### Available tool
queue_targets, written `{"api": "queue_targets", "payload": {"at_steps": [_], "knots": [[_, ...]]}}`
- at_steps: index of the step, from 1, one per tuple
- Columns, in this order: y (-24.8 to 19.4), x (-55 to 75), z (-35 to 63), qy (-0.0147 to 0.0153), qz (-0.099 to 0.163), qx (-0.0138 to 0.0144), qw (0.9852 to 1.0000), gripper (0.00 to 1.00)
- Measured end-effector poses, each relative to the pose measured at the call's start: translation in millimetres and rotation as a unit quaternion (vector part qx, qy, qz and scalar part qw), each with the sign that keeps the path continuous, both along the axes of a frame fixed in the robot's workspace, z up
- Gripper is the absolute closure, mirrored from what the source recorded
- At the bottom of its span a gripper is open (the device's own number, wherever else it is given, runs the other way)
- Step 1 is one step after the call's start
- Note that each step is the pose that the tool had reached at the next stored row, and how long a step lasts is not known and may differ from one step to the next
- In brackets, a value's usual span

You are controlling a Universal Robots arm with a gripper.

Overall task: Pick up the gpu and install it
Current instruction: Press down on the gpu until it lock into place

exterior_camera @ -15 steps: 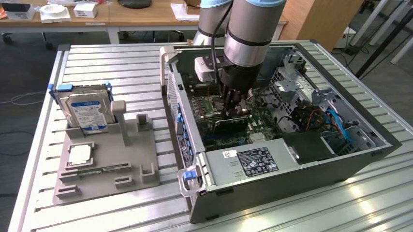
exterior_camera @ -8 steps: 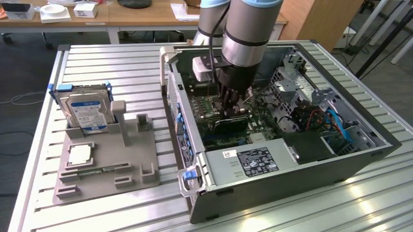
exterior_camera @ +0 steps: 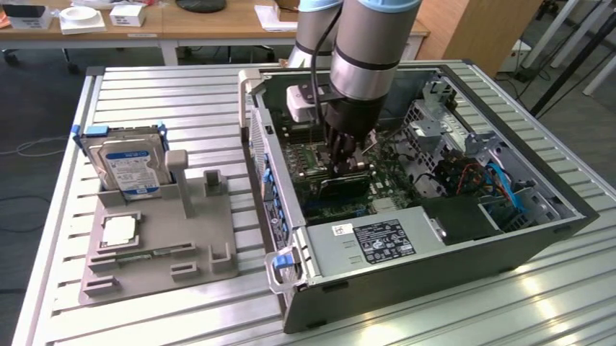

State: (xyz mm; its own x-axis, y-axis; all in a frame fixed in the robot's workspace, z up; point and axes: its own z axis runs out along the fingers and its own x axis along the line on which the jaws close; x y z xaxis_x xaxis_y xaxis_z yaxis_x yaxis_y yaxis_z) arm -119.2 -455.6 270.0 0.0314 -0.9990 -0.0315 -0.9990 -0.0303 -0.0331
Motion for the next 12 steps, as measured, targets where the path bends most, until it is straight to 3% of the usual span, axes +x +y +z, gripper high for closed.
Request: {"api": "queue_targets", "payload": {"at_steps": [12], "knots": [[0.0, -0.9, -0.6, 0.0, 0.0, 0.0001, 1.0, 0.9]]}}
